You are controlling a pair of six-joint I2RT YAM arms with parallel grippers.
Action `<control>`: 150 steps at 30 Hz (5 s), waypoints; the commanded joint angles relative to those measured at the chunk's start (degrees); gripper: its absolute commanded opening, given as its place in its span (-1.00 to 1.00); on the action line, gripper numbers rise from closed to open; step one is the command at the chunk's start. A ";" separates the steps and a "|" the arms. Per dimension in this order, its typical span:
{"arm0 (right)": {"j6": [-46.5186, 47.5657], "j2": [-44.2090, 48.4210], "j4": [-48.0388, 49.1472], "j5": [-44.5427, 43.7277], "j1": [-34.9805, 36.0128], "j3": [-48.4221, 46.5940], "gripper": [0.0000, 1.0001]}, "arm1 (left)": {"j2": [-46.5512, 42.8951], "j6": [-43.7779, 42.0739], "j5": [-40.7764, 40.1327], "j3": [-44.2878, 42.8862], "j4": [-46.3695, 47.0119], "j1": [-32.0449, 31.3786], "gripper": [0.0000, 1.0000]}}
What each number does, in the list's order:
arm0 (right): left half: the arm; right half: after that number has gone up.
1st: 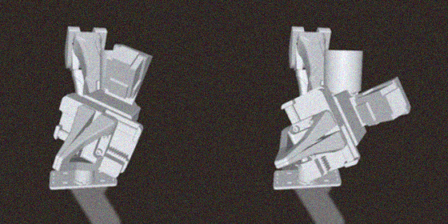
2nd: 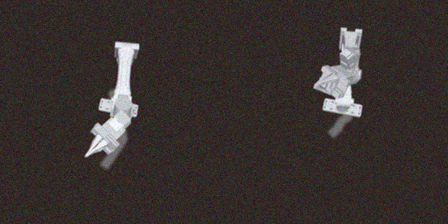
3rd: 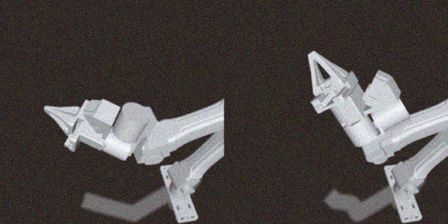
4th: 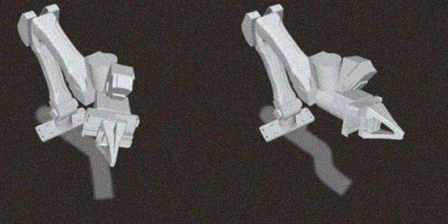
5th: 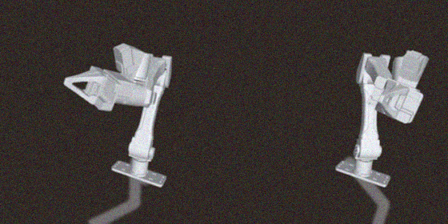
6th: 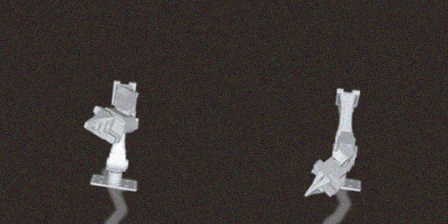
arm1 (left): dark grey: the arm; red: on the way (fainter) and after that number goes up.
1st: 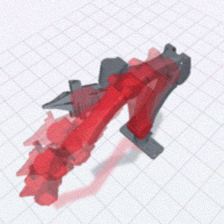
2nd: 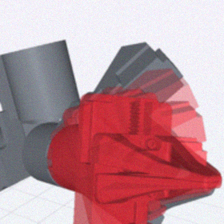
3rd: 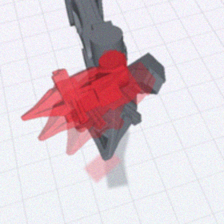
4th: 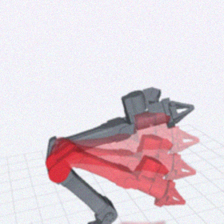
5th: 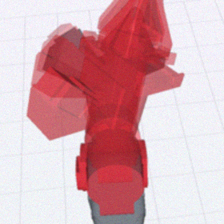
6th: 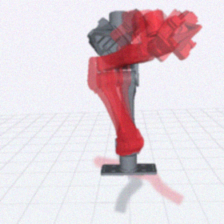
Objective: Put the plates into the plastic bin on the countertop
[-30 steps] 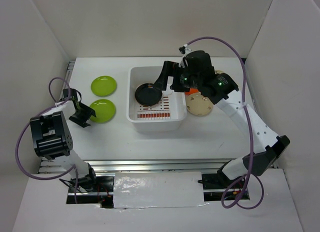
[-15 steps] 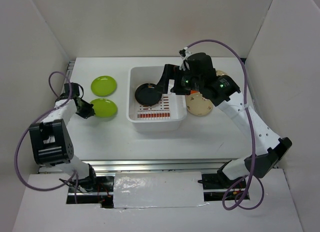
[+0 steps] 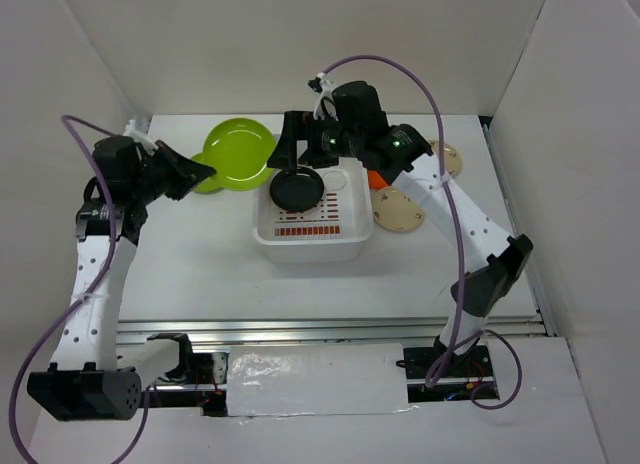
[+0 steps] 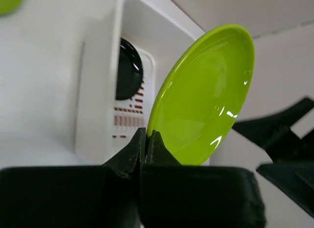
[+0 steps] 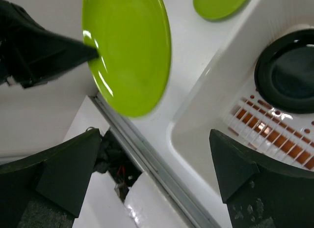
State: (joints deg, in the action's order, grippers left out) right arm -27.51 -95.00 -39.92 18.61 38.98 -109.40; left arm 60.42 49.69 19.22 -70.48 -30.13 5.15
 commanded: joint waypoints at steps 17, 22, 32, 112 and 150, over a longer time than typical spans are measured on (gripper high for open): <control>-0.60 -5.11 2.48 -7.78 -3.56 -3.11 -1.00 | 9.18 0.23 3.29 -12.40 -4.14 -8.05 0.98; -8.08 -3.61 2.04 -18.42 -8.39 3.40 -1.00 | 12.08 -0.12 -18.54 -19.34 -17.05 -7.52 0.98; -10.37 -14.67 1.87 -24.24 -11.56 5.11 -1.00 | 15.51 -3.19 -27.41 -11.61 -13.47 -0.06 0.99; -2.11 -11.78 -2.00 -5.24 -0.57 -20.33 0.95 | 13.06 -2.06 25.42 -12.23 2.09 4.43 -1.00; -10.37 -25.83 -1.56 -17.05 -10.95 -3.88 -0.97 | 7.95 -15.24 -6.13 -15.04 -24.01 2.50 0.99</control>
State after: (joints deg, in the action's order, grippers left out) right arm -38.39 -119.39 -40.51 -1.54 26.74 -108.18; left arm 69.19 37.04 13.23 -86.08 -53.78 7.35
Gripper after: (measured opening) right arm 0.046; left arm 0.993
